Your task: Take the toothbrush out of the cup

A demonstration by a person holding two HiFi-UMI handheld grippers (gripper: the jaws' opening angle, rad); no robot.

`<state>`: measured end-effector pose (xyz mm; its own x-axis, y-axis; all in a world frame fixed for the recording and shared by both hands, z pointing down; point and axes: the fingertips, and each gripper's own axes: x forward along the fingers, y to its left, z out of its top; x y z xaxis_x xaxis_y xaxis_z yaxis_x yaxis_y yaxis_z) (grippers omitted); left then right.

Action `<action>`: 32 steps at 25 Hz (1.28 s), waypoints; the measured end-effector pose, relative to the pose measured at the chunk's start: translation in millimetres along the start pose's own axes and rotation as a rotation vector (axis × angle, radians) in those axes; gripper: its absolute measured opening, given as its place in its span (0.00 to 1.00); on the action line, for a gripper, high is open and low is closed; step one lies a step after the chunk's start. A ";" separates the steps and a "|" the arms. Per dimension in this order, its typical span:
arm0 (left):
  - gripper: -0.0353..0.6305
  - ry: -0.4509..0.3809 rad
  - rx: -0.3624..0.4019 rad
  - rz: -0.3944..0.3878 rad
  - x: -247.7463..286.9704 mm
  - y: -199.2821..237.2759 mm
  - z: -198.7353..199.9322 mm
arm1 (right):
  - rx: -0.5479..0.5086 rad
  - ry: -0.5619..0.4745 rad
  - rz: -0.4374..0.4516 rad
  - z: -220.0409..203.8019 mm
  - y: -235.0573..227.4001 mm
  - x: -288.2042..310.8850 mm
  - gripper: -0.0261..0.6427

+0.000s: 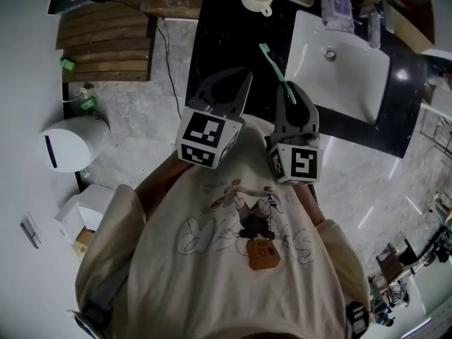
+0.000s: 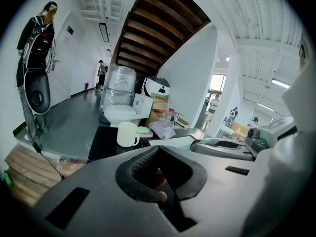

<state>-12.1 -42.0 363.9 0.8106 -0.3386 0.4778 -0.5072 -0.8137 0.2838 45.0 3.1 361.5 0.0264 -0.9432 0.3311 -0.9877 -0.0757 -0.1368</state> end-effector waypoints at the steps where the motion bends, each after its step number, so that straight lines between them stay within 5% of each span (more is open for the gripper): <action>1: 0.07 -0.002 0.001 0.000 -3.1 -0.2 0.2 | 0.000 -0.008 0.000 2.3 3.1 -1.7 0.12; 11: 0.07 -0.019 0.037 -0.016 -27.8 -3.6 7.6 | 0.086 -0.018 -0.040 19.2 2.7 -19.8 0.12; 17: 0.07 -0.052 0.110 -0.041 -44.1 -25.1 10.7 | 0.020 -0.086 -0.037 43.2 21.1 -33.6 0.12; 32: 0.07 -0.056 0.078 -0.036 -40.5 -22.3 8.4 | 0.019 -0.059 -0.024 44.2 27.2 -37.5 0.12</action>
<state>-31.2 -14.1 331.3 0.8441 -0.3328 0.4204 -0.4550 -0.8594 0.2334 24.0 22.1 304.2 0.0594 -0.9586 0.2786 -0.9837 -0.1037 -0.1471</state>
